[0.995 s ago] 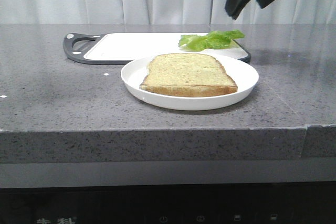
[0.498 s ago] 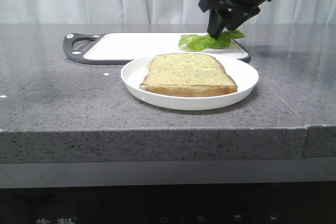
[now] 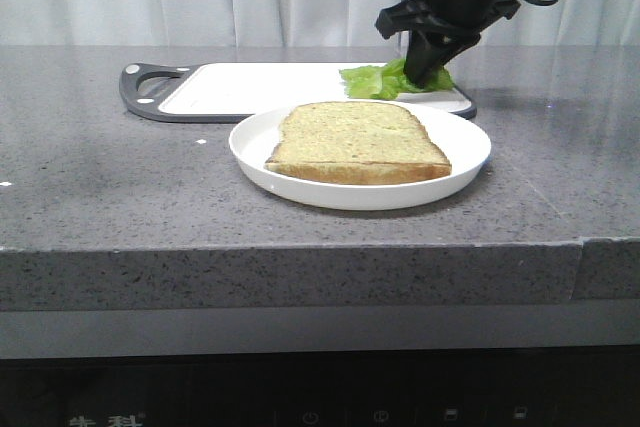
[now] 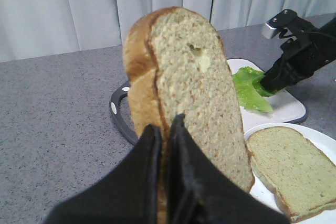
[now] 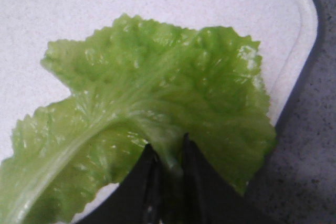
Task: Left arm grabs bread, right arm adds lettuce
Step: 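Lower the right gripper onto the lettuce leaf and grasp it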
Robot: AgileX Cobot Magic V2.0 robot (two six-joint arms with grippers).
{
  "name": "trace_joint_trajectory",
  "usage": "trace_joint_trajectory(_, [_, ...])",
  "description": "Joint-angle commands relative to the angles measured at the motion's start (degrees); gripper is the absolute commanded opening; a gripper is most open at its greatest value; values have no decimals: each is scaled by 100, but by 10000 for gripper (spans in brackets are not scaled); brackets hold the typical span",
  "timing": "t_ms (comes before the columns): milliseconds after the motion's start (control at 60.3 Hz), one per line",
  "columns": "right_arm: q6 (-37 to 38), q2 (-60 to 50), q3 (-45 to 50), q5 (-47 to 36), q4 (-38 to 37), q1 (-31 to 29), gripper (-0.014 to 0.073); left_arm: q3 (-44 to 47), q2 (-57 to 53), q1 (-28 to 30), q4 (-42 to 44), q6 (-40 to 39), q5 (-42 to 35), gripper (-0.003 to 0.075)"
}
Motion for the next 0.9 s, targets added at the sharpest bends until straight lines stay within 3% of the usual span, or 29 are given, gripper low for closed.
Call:
trace_joint_trajectory(0, [-59,-540,-201,-206,29,-4,46,-171,-33,5,155,-65,-342,-21])
trace_joint_trajectory(481, [-59,-2015,182,116,492,83,46,-171,-33,5,65,-65,-342,-21])
trace_joint_trajectory(614, [-59,-2845,1246,-194,611,296,46,-171,-33,5,-23,-65,-352,-21])
trace_joint_trajectory(879, [-47,-3991,3627,-1342,1576,822,46,-171,-33,5,-101,-65,-352,-21])
